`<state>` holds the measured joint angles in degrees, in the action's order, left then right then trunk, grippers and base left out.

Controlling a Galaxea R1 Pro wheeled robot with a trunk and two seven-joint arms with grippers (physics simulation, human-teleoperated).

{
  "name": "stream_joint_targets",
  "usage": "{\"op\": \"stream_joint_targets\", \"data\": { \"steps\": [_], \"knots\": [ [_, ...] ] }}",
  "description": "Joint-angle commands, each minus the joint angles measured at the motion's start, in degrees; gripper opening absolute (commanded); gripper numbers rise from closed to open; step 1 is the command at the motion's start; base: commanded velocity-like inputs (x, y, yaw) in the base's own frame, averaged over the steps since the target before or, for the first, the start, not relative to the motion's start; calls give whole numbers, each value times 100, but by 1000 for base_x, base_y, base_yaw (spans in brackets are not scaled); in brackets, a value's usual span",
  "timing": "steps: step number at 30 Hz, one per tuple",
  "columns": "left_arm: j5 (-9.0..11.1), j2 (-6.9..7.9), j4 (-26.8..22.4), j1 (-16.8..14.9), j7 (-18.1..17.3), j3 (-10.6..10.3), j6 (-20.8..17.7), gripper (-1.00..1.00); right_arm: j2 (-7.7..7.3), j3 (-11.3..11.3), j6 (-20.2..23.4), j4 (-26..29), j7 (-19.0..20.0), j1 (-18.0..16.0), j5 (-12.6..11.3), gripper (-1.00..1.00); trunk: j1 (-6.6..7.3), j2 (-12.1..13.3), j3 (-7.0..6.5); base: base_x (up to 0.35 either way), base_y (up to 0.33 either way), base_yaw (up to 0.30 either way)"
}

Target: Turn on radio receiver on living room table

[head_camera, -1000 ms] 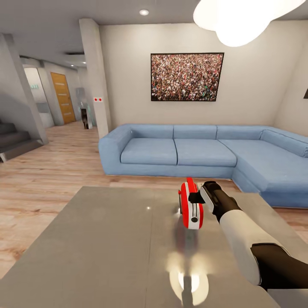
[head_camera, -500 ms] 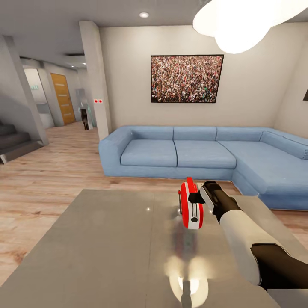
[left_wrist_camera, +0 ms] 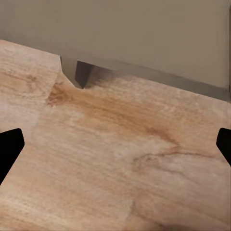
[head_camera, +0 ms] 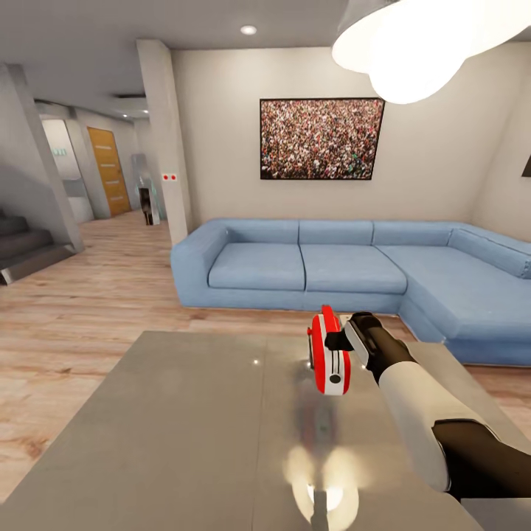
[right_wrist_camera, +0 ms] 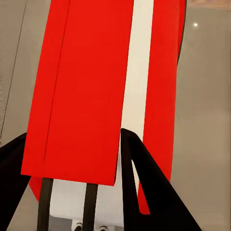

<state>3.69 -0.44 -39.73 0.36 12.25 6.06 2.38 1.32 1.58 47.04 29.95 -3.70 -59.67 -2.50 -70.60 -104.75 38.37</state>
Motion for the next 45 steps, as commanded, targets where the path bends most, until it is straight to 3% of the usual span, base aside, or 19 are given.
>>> {"op": "stream_joint_targets", "data": {
  "steps": [1,11,20,33,36,39,42,45],
  "knots": [
    [0,0,0,1,-1,0,0,100,0,0,-1,2,-1,-1,11,-100,23,41,-19,0,0,0],
    [0,0,0,1,-5,-6,-20,100,6,62,-61,2,-1,-1,100,-100,242,442,-198,0,0,0],
    [0,0,0,1,-9,-12,-35,100,9,77,-350,12,-13,-1,452,-100,440,803,-360,0,0,0],
    [7,0,0,-1,-12,-3,-27,100,9,87,-376,46,-27,-2,519,-100,440,803,-360,0,0,0],
    [2,0,0,-1,-12,-5,-27,100,9,239,-614,57,-37,-2,716,-100,440,803,-360,0,0,0],
    [1,0,0,0,-9,-7,-27,100,9,604,-1242,56,-99,-2,1249,-100,440,803,-360,0,0,0],
    [-5,0,0,-1,-6,-8,-27,100,34,760,-1524,55,-435,-2,1686,-100,440,803,-360,0,0,0],
    [-8,0,0,-1,-4,-9,-27,100,89,832,-1624,54,-903,-2,1879,-100,440,803,-360,0,0,0]
  ]
}}
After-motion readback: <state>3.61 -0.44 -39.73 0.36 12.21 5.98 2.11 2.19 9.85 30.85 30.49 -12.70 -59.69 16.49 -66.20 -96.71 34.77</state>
